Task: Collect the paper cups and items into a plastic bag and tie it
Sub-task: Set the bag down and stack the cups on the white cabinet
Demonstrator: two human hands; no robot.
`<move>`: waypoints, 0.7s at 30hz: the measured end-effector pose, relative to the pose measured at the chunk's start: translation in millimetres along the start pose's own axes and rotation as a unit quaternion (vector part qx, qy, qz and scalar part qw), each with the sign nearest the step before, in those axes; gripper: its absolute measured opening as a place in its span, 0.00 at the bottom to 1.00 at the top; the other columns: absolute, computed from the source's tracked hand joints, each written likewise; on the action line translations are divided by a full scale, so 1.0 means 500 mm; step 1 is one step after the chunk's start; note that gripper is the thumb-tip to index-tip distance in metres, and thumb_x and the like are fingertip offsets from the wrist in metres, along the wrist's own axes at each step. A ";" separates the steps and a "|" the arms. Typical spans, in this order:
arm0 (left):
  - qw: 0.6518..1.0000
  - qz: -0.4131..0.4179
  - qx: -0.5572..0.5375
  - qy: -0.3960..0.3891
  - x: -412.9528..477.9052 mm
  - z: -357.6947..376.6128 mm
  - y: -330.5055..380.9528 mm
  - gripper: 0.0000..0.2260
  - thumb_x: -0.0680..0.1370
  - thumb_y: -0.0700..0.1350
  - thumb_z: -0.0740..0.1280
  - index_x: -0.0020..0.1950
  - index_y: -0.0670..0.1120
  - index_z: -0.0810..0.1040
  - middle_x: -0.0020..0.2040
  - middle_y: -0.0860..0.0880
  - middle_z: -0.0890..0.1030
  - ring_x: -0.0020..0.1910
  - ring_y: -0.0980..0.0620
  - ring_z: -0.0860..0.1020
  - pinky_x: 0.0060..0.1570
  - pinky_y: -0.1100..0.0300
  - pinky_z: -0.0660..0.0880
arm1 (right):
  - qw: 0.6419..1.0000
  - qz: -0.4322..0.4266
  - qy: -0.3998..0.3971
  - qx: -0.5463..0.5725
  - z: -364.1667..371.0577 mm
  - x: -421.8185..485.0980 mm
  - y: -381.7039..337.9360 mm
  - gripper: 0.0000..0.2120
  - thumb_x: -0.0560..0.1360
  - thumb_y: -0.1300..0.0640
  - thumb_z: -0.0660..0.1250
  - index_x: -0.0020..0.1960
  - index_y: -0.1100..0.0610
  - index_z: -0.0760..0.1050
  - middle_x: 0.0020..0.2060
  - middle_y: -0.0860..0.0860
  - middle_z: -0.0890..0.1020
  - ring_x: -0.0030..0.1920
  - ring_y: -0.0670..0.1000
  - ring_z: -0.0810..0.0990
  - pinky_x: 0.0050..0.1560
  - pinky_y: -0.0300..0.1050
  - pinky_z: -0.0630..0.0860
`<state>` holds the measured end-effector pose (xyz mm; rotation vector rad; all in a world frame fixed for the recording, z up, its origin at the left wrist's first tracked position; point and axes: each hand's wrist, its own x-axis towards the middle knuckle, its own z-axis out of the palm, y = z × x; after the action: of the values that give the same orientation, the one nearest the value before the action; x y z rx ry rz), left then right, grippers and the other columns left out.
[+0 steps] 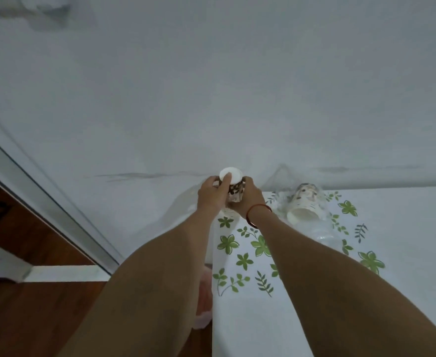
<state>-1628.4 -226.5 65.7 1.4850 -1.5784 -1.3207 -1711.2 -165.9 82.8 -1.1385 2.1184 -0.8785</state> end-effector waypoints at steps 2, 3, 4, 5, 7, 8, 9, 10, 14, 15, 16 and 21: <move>1.000 -0.019 -0.008 0.023 -0.020 0.003 0.002 0.30 0.76 0.64 0.62 0.72 0.47 0.71 0.69 0.44 0.74 0.67 0.45 0.73 0.67 0.52 0.70 | 1.000 -0.008 -0.015 0.002 -0.013 -0.020 0.010 0.29 0.69 0.56 0.73 0.66 0.59 0.65 0.59 0.56 0.78 0.58 0.57 0.77 0.57 0.47 0.76; 0.999 -0.026 -0.013 0.035 -0.034 0.007 0.003 0.32 0.77 0.65 0.60 0.74 0.47 0.68 0.72 0.44 0.71 0.70 0.44 0.71 0.69 0.51 0.69 | 1.000 -0.008 -0.021 0.013 -0.024 -0.031 0.020 0.28 0.70 0.55 0.73 0.66 0.59 0.67 0.59 0.56 0.78 0.59 0.56 0.77 0.55 0.45 0.75; 0.998 -0.033 -0.016 0.048 -0.049 0.009 0.002 0.32 0.77 0.65 0.58 0.75 0.47 0.66 0.74 0.44 0.69 0.71 0.44 0.69 0.69 0.51 0.68 | 0.999 -0.005 -0.026 0.024 -0.037 -0.045 0.028 0.27 0.71 0.54 0.72 0.66 0.59 0.68 0.59 0.56 0.78 0.59 0.55 0.77 0.54 0.44 0.75; 0.997 -0.039 -0.015 0.060 -0.069 0.014 0.001 0.32 0.78 0.64 0.57 0.76 0.47 0.64 0.74 0.44 0.68 0.71 0.43 0.69 0.67 0.51 0.68 | 0.999 -0.003 -0.025 0.029 -0.055 -0.059 0.036 0.25 0.71 0.53 0.71 0.65 0.60 0.71 0.58 0.56 0.79 0.58 0.55 0.78 0.54 0.44 0.76; 0.996 -0.051 -0.001 0.075 -0.115 0.024 -0.006 0.28 0.80 0.61 0.55 0.75 0.45 0.65 0.71 0.42 0.71 0.67 0.42 0.72 0.57 0.55 0.70 | 0.998 0.005 -0.023 0.058 -0.088 -0.094 0.057 0.16 0.72 0.54 0.71 0.57 0.60 0.77 0.54 0.57 0.82 0.50 0.55 0.82 0.48 0.46 0.80; 0.996 -0.055 0.011 0.074 -0.139 0.032 -0.011 0.27 0.80 0.59 0.55 0.73 0.44 0.66 0.69 0.42 0.73 0.64 0.42 0.74 0.52 0.56 0.70 | 0.997 0.013 -0.025 0.077 -0.102 -0.115 0.070 0.10 0.73 0.54 0.71 0.50 0.60 0.79 0.50 0.57 0.83 0.44 0.54 0.83 0.42 0.44 0.81; 0.996 -0.056 0.021 0.067 -0.162 0.041 -0.016 0.25 0.81 0.58 0.55 0.72 0.43 0.68 0.67 0.42 0.74 0.63 0.42 0.75 0.50 0.57 0.69 | 0.995 0.021 -0.030 0.094 -0.115 -0.138 0.084 0.07 0.73 0.55 0.71 0.43 0.59 0.79 0.45 0.57 0.84 0.38 0.52 0.83 0.36 0.41 0.80; 0.997 -0.053 0.030 0.053 -0.186 0.052 -0.016 0.24 0.81 0.57 0.54 0.70 0.42 0.70 0.65 0.42 0.76 0.61 0.42 0.76 0.50 0.57 0.70 | 0.994 0.029 -0.037 0.099 -0.129 -0.161 0.099 0.08 0.73 0.55 0.70 0.39 0.59 0.79 0.42 0.57 0.84 0.35 0.51 0.82 0.34 0.40 0.80; 0.999 -0.022 0.045 -0.008 -0.252 0.098 0.006 0.17 0.81 0.54 0.55 0.49 0.42 0.75 0.43 0.46 0.77 0.49 0.43 0.77 0.51 0.55 0.72 | 0.996 0.072 -0.047 -0.014 -0.170 -0.230 0.156 0.10 0.75 0.58 0.64 0.40 0.64 0.78 0.43 0.58 0.83 0.41 0.55 0.81 0.42 0.44 0.80; 0.999 -0.018 0.047 -0.013 -0.258 0.104 0.010 0.16 0.82 0.54 0.55 0.47 0.43 0.73 0.41 0.47 0.75 0.47 0.45 0.75 0.50 0.55 0.70 | 0.993 0.083 -0.052 -0.066 -0.170 -0.236 0.165 0.10 0.75 0.60 0.61 0.40 0.64 0.76 0.46 0.58 0.81 0.44 0.55 0.79 0.43 0.43 0.78; 0.998 -0.015 0.053 -0.019 -0.262 0.112 0.015 0.15 0.82 0.54 0.55 0.47 0.43 0.73 0.42 0.46 0.75 0.46 0.46 0.73 0.48 0.56 0.69 | 0.990 0.087 -0.056 -0.098 -0.170 -0.239 0.176 0.10 0.75 0.61 0.59 0.45 0.64 0.77 0.52 0.58 0.79 0.50 0.55 0.78 0.48 0.42 0.77; 0.995 -0.019 0.083 -0.059 -0.266 0.139 0.025 0.17 0.82 0.53 0.55 0.44 0.42 0.73 0.42 0.43 0.75 0.46 0.44 0.74 0.48 0.56 0.69 | 0.993 0.084 -0.050 -0.062 -0.169 -0.229 0.224 0.27 0.76 0.66 0.56 0.75 0.56 0.61 0.73 0.55 0.64 0.70 0.57 0.67 0.70 0.50 0.68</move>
<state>-1669.8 -82.3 81.0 1.5666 -1.7808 -1.3495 -1773.8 3.4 69.5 -1.0247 2.1742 -0.6079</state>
